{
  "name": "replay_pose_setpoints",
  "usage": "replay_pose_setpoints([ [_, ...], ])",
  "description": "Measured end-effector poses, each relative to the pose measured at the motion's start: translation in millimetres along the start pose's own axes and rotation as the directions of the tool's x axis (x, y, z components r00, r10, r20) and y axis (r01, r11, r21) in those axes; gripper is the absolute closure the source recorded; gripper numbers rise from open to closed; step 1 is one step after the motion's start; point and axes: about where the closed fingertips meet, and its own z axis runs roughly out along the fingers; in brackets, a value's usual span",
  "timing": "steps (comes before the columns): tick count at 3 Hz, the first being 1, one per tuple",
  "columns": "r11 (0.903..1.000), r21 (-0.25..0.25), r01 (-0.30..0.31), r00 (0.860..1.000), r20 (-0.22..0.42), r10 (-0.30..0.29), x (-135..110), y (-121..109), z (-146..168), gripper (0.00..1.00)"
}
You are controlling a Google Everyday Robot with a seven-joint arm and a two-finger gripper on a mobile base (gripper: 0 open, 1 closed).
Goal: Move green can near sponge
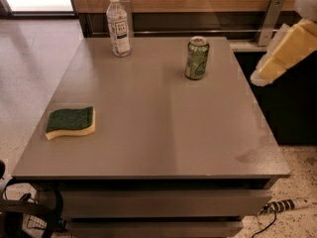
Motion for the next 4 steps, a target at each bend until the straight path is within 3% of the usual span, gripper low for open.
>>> replay_pose_setpoints([
  [1, 0.9932, 0.019, -0.115, 0.975, 0.195, 0.11, -8.8, -23.3, 33.7, 0.0],
  [2, 0.9765, 0.042, -0.211, 0.894, 0.413, 0.176, -29.5, -49.9, 69.8, 0.0],
  [3, 0.9677, 0.061, -0.245, 0.856, 0.483, 0.186, -34.4, -65.7, 89.4, 0.0],
  [4, 0.9662, 0.066, -0.249, 0.851, 0.492, 0.186, -36.0, -68.4, 91.6, 0.0],
])
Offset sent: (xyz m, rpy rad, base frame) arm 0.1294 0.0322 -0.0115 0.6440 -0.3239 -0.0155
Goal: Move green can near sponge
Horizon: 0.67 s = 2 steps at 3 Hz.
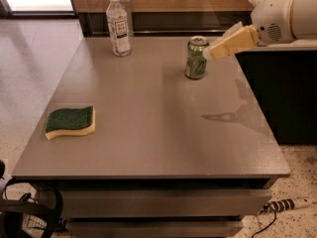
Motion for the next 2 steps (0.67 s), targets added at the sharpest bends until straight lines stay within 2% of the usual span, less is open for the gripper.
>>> replay_pose_setpoints([
  [1, 0.9994, 0.005, -0.034, 0.999, 0.012, 0.034, 6.9, -3.0, 8.6, 0.0],
  [2, 0.9944, -0.001, -0.105, 0.993, 0.052, 0.105, 24.3, -13.7, 37.2, 0.0],
])
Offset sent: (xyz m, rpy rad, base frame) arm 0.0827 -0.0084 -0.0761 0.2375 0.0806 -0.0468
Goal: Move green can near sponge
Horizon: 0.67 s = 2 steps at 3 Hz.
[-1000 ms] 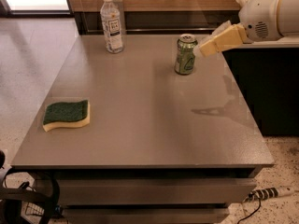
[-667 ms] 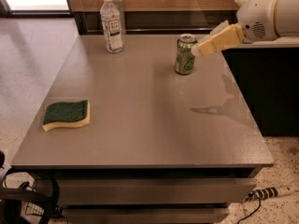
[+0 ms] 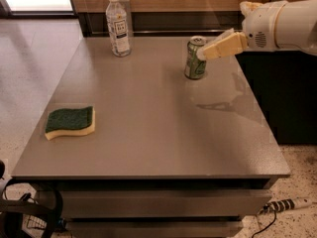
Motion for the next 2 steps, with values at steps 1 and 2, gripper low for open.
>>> replay_pose_setpoints([
  [1, 0.9979, -0.012, -0.064, 0.997, 0.05, 0.065, 24.2, -15.2, 32.5, 0.0],
  [2, 0.9944, -0.021, -0.103, 0.99, 0.093, 0.105, 41.0, -19.5, 56.5, 0.0],
])
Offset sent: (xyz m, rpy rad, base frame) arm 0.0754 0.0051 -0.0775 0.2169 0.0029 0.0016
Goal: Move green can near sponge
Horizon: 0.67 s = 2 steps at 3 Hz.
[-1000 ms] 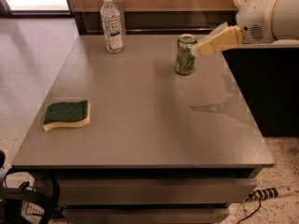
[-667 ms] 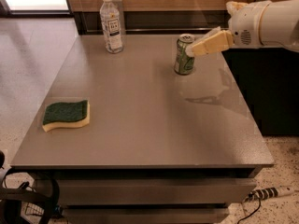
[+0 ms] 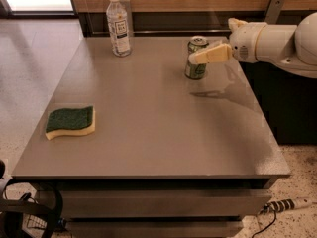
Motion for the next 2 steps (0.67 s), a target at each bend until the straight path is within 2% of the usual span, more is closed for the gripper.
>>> replay_pose_setpoints([
  [1, 0.9991, -0.006, -0.042, 0.998, 0.05, 0.042, 14.6, 1.2, 17.8, 0.0],
  [2, 0.994, -0.031, -0.104, 0.985, 0.134, 0.108, 24.8, 13.1, 39.0, 0.2],
])
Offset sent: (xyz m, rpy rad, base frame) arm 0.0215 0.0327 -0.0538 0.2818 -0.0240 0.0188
